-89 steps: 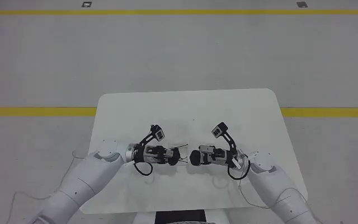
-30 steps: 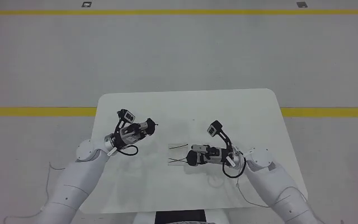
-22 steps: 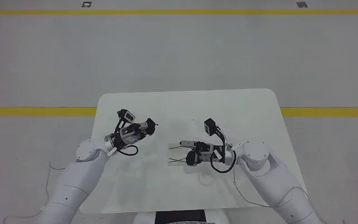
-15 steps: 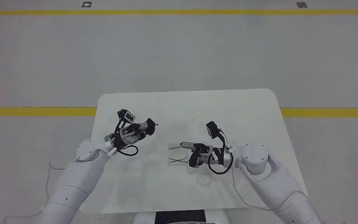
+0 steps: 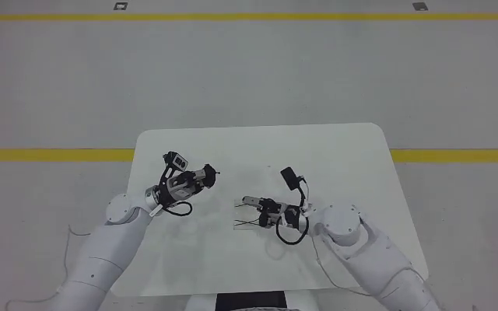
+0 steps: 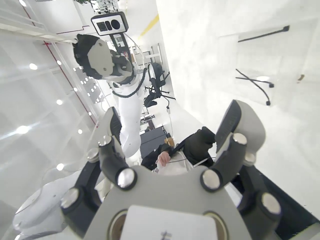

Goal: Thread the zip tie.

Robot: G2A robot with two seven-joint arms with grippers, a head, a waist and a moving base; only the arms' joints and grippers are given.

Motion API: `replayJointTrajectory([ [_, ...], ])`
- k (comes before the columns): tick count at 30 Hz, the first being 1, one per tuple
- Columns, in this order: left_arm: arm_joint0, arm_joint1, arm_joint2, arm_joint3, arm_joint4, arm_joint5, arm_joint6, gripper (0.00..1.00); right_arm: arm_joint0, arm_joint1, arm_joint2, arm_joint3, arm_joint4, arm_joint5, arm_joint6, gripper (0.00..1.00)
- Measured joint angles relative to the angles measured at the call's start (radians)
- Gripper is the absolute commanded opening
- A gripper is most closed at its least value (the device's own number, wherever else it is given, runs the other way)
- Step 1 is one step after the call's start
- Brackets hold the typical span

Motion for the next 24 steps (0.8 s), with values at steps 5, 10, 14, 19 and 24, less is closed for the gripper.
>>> replayJointTrajectory([
  [5,0.000,0.000,0.000,0.000,0.000,0.000,0.000,0.00,0.034,-0.001,-0.069,0.035,-0.028,0.000,-0.108,1.00],
  [10,0.000,0.000,0.000,0.000,0.000,0.000,0.000,0.00,0.076,-0.002,-0.136,0.069,-0.005,0.000,-0.169,1.00],
  [14,0.000,0.000,0.000,0.000,0.000,0.000,0.000,0.00,0.115,0.003,-0.189,0.097,0.015,0.000,-0.186,1.00],
  [19,0.000,0.000,0.000,0.000,0.000,0.000,0.000,0.00,0.167,0.012,-0.260,0.134,0.053,0.000,-0.218,1.00],
  [24,0.000,0.000,0.000,0.000,0.000,0.000,0.000,0.00,0.231,0.022,-0.344,0.164,0.105,0.000,-0.262,1.00],
])
